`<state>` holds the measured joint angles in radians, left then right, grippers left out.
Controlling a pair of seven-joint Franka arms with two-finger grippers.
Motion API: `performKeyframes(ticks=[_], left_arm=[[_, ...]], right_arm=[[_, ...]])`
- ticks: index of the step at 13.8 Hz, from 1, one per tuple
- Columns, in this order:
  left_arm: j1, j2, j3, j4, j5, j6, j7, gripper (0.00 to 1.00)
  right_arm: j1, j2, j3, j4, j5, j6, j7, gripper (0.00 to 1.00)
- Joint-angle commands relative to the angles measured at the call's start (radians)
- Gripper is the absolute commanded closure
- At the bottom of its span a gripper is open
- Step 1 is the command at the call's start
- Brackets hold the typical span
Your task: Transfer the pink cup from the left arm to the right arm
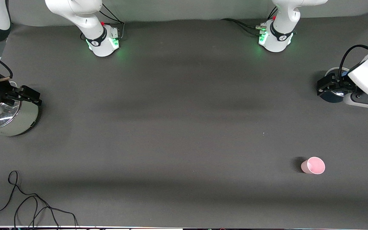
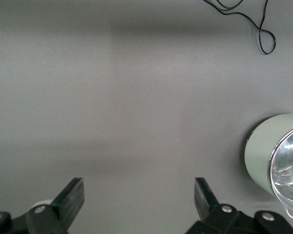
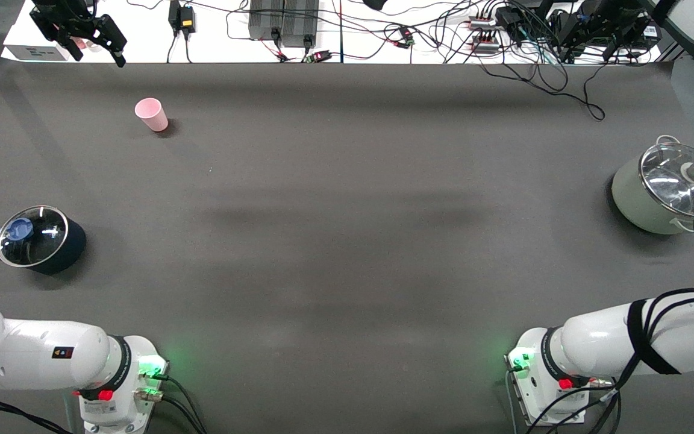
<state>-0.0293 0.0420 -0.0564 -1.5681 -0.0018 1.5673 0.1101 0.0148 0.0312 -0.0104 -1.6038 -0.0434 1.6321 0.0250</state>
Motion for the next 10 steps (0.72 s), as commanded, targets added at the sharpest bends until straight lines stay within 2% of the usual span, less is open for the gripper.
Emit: performKeyframes(ticks=[1, 10], left_arm=[[-0.017, 0.015, 0.015, 0.029, -0.001, -0.024, 0.013, 0.0], [-0.005, 0.015, 0.015, 0.025, -0.001, -0.02, 0.08, 0.0]], right_arm=[[0.01, 0.007, -0.006, 0.019, 0.0, -0.015, -0.005, 0.0], [0.01, 0.013, -0.006, 0.025, 0.002, -0.015, -0.005, 0.0]])
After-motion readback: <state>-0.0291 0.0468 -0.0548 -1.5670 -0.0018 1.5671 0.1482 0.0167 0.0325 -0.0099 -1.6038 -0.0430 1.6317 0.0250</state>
